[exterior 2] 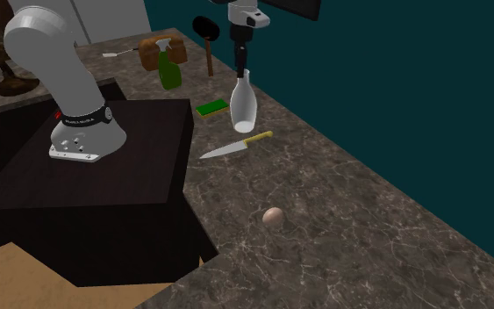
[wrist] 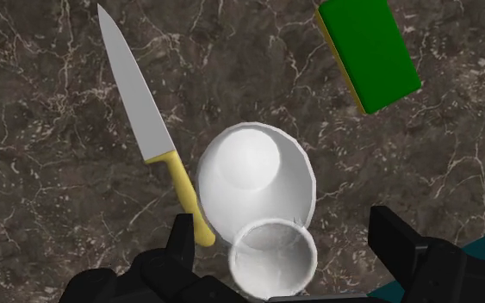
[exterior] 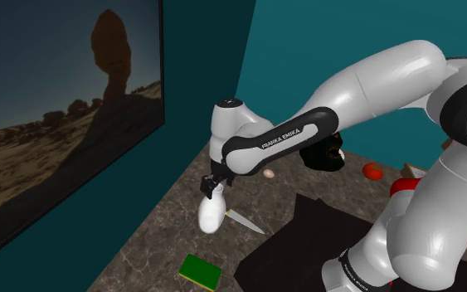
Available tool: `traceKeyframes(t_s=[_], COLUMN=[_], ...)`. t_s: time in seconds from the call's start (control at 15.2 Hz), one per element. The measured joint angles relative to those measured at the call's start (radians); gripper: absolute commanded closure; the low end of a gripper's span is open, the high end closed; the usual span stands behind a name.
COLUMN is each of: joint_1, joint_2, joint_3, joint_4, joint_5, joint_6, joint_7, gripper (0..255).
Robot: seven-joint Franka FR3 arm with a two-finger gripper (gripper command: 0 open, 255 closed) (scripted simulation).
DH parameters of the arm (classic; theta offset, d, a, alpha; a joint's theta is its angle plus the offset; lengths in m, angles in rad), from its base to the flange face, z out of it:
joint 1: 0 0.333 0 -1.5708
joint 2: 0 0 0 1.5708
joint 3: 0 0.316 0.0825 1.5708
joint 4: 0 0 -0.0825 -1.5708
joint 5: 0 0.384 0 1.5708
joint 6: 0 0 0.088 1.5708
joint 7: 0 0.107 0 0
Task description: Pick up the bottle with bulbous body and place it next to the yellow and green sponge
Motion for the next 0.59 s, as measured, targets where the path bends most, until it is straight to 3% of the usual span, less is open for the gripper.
traceKeyframes(t_s=[0.2, 0.59], joint_1=[0.0, 0.0], joint_2=[-0.048, -0.056], joint_3=[0.003, 0.003], joint_4=[0.031, 0.03], joint_5=[0.009, 0.011], joint_6=[-0.077, -0.086], joint_7=[-0.004, -0.005], gripper=[0, 0])
